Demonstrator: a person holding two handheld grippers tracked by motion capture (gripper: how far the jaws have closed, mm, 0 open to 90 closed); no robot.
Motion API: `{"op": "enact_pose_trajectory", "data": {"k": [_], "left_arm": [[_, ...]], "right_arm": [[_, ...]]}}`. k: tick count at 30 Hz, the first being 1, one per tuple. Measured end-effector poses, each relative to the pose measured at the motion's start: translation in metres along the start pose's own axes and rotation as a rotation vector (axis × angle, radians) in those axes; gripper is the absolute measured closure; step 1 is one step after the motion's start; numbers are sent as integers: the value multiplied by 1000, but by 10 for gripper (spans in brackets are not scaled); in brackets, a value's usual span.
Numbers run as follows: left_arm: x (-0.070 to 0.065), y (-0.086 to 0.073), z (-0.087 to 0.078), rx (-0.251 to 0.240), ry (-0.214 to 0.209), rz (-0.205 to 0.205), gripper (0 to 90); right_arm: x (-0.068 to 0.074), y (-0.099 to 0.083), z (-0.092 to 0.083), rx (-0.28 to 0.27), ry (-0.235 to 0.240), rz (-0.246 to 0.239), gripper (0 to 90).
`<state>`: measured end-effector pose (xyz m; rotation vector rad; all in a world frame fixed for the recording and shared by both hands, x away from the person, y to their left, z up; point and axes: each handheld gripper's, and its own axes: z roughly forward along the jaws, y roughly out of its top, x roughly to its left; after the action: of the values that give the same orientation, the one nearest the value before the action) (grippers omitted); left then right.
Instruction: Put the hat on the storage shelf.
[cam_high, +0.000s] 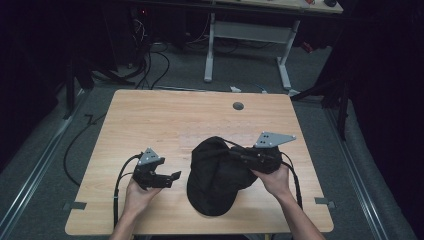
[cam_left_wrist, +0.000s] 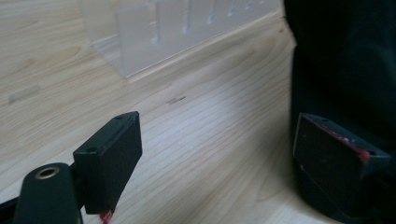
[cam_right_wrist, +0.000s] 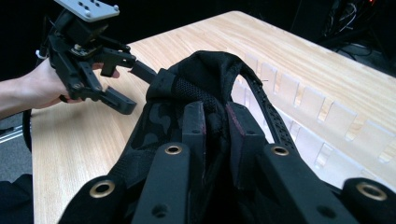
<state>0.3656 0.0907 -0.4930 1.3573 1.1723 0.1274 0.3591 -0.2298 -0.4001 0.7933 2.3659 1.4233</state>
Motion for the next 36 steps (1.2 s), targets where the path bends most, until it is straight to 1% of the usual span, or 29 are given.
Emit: {"op": "enact_pose_trajectory", "data": {"k": [2,4,5,6,8,12,15,17,20,23,28,30,34,35,36], "left_arm": [[-9,3,-1,1,-37,21,158],[-14,4,-2,8,-61,28,158],[-20,8,-2,12,-85,32,157],[-20,8,-2,12,-85,32,157],[-26,11,-1,14,-106,32,156],[-36,18,2,27,-134,38,156],[-43,22,4,59,-161,46,154],[-46,25,6,74,-170,53,156],[-51,28,9,88,-182,56,156],[-55,31,12,113,-195,60,158],[-60,33,16,153,-215,64,159],[-60,34,17,158,-222,63,162],[-61,35,19,168,-236,52,199],[-63,35,19,178,-251,48,222],[-63,35,19,178,-251,48,247]], "right_arm": [[0,2,-2,-9,4,-6,789],[0,4,-4,-13,7,-13,789],[0,6,-4,-14,8,-21,790],[0,6,-4,-14,8,-21,790],[1,8,-5,-21,13,-32,790],[2,13,-6,-26,25,-44,790],[3,18,-7,-29,32,-58,790],[4,22,-8,-35,41,-72,790],[4,25,-7,-40,53,-79,790],[5,27,-7,-42,66,-89,790],[6,31,-7,-51,87,-100,789],[6,32,-7,-50,88,-103,789],[8,36,-5,-59,104,-118,789],[8,37,-4,-62,106,-121,789],[8,37,-4,-62,106,-121,789]]}}
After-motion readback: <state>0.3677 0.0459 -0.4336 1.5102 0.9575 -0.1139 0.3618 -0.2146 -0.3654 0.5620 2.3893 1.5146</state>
